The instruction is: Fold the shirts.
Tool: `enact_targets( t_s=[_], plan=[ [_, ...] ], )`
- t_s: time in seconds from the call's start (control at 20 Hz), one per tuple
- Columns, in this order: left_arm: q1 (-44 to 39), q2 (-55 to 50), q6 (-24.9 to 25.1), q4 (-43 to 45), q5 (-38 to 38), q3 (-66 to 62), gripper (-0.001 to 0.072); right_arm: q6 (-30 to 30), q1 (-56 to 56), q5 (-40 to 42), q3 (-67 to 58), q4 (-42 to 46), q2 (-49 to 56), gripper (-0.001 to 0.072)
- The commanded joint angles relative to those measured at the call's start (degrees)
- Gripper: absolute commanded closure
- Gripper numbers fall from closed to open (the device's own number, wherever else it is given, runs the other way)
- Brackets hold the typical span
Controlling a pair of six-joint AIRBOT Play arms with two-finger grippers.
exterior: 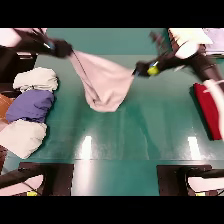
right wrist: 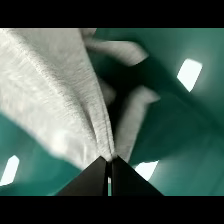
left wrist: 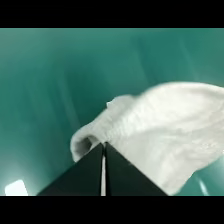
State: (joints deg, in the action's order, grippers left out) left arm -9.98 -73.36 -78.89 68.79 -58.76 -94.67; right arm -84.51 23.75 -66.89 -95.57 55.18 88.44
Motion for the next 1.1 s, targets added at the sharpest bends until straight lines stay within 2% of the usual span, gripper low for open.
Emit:
enact_targets(
  t_s=[0.0, 0.2, 0.35, 0.45, 0.65, 0.85, 1.05],
  plan=[
    [-0.04, 12.9, 0.35, 0.24, -2.08, -6.38, 0.0689, 0.11, -1.75, -7.63, -10.88, 7.45, -11.63, 0.0704],
    [-0.04, 24.09, 0.31, -0.11, -2.25, -8.11, 0.0689, -0.37, -1.79, -10.6, -19.17, 10.75, -20.02, 0.0705],
    [-0.04, 24.98, 0.24, -0.31, -5.18, -7.91, 0.0691, -2.69, -1.79, -11.65, -21.16, 13.86, -22.12, 0.0705],
    [-0.04, 24.87, -0.22, -0.07, -7.91, -4.11, 0.0691, -4.09, -1.79, -13.42, -16.83, 13.84, -23.23, 0.0706],
    [-1.84, 24.87, -2.12, 0.28, -11.54, 15.74, 0.0692, -4.63, 0.66, -18.95, -0.5, 13.97, -23.96, 0.0705],
    [-13.57, 24.85, -2.21, 0.11, -9.07, 42.93, 0.069, -4.61, 3.08, -16.41, 16.98, 13.81, -24.2, 0.0705],
    [-21.99, 24.85, -5.11, -4.81, -9.16, 58.34, 0.0688, -4.66, 2.58, -14.32, 25.9, 13.57, -24.2, 0.0705]
  ],
)
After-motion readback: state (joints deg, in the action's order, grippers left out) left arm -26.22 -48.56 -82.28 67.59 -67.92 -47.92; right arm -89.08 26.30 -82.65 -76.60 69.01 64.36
